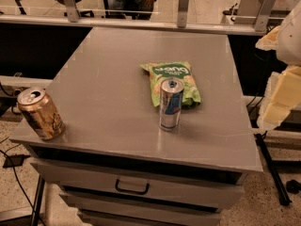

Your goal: Pick redbull can

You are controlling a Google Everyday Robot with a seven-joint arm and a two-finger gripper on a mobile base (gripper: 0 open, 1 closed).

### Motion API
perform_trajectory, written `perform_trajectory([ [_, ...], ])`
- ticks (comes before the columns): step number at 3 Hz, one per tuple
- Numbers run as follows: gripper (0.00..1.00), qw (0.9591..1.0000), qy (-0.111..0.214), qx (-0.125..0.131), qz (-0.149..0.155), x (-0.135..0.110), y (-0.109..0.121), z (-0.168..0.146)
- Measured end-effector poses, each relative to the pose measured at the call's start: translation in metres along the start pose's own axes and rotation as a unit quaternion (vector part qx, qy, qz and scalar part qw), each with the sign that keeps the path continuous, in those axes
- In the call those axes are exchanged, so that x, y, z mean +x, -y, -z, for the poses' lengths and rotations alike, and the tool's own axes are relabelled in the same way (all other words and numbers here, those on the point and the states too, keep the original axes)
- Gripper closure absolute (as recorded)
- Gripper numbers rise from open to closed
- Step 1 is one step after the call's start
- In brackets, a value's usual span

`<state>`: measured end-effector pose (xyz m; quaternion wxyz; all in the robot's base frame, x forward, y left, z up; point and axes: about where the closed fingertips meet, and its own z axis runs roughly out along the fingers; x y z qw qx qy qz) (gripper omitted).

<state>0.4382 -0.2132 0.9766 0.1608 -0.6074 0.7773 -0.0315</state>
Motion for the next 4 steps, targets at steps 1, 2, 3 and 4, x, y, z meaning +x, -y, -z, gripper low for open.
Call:
perform_trajectory([
  [1, 0.0, 0.9972, 0.044, -0.019, 0.058, -0.042, -0.011, 0.0],
  [2, 0.0, 0.9898, 0.08, -0.041, 0.11, -0.084, -0.024, -0.003],
  [3, 0.0, 0.9814, 0.106, -0.062, 0.147, -0.121, -0.034, -0.011],
  [4, 0.0, 0.9784, 0.111, -0.074, 0.158, -0.147, -0.03, -0.033],
])
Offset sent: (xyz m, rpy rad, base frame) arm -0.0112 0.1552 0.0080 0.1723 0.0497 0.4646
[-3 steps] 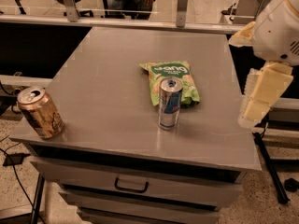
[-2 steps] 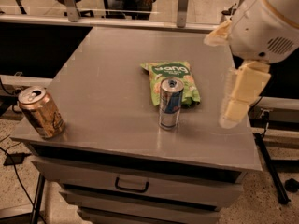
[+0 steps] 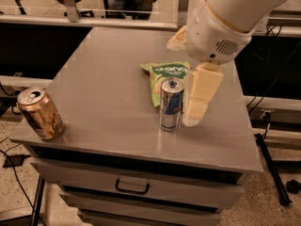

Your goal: Pick redbull can

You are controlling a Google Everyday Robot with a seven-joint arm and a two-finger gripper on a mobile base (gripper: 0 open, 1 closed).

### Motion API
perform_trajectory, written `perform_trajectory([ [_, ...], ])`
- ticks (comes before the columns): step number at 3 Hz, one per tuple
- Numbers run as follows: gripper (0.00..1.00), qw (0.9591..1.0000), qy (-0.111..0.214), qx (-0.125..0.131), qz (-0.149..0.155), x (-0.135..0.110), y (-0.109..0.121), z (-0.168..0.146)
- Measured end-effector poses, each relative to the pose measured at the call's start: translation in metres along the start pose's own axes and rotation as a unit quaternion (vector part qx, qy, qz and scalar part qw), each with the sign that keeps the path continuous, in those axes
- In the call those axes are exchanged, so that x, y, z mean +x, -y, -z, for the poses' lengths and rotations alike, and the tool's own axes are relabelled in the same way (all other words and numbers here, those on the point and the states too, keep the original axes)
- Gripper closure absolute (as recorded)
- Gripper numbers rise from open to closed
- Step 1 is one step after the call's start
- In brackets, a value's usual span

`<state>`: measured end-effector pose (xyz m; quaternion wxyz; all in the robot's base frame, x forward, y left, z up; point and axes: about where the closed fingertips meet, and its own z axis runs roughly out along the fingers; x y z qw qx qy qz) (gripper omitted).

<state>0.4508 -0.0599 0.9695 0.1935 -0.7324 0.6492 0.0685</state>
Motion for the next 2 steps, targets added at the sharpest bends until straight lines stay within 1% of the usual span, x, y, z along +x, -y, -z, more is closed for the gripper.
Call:
perform_trajectory([
  [1, 0.0, 1.0, 0.001, -0.007, -0.003, -0.006, 0.014, -0.02],
  [2, 0.0, 0.9999, 0.002, -0.013, -0.007, -0.009, 0.023, -0.033],
])
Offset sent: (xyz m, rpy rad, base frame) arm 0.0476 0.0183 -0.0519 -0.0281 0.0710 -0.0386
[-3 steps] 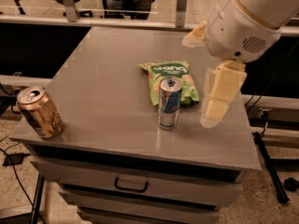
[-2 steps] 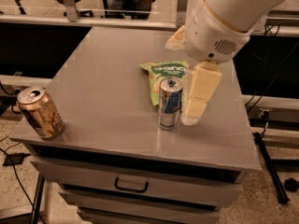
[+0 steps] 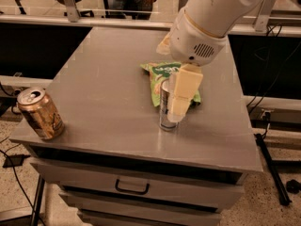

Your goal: Pick redbull can

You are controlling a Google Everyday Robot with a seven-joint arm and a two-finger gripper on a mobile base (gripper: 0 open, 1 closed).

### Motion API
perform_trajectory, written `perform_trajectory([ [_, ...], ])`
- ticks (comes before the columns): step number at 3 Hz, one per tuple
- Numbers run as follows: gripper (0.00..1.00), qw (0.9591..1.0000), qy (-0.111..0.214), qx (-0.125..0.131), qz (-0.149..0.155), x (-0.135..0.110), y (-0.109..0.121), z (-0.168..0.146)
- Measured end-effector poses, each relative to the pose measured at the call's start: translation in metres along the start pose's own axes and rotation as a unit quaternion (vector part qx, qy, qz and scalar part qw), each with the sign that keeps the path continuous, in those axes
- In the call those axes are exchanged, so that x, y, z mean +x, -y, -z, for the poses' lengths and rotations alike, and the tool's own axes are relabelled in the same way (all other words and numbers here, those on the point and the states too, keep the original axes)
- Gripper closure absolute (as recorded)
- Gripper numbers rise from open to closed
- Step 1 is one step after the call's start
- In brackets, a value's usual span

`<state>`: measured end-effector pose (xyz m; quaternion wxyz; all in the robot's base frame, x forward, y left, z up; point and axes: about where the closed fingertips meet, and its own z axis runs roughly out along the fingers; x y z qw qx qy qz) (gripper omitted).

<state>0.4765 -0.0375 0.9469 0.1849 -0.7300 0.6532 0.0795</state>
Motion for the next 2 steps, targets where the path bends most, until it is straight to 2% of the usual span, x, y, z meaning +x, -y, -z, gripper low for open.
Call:
perform_trajectory([
  [1, 0.0, 0.9999, -0.005, -0.001, -0.015, 0.0117, 0.0102, -0.0103],
  [2, 0.14, 0.9999, -0.005, 0.0, -0.016, 0.0123, 0.0111, -0.0111],
])
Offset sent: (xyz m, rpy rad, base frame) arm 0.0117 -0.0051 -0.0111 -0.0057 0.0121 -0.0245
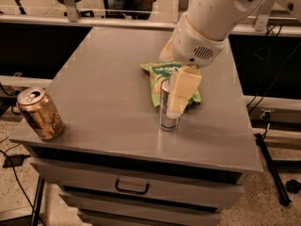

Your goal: Pick redbull can

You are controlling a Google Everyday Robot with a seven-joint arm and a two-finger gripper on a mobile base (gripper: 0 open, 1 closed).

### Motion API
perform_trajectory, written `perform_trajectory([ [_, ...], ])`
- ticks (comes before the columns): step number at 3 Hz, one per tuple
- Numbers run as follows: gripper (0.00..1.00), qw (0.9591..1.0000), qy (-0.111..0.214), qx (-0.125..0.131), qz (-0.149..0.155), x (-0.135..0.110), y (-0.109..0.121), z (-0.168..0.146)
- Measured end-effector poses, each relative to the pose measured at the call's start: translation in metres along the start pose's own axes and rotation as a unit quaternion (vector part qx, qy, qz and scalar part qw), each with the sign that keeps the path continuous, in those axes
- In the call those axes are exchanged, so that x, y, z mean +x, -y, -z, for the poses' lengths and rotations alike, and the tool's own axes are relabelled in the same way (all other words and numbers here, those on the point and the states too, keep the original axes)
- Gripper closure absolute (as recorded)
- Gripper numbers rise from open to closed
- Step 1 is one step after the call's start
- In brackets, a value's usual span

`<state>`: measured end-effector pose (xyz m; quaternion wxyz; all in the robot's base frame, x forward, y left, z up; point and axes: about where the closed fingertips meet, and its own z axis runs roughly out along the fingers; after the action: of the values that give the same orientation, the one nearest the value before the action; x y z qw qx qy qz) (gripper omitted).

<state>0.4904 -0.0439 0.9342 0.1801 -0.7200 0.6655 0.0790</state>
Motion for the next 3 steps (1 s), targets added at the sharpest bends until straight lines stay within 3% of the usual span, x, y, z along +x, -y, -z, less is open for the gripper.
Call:
perform_trajectory([
  [2, 0.61, 1.0, 0.0, 0.003, 0.002, -0.002, 0.0, 0.0],
  [3, 0.83, 0.9997, 0.005, 0.01, 0.019, -0.014, -0.003, 0.013],
])
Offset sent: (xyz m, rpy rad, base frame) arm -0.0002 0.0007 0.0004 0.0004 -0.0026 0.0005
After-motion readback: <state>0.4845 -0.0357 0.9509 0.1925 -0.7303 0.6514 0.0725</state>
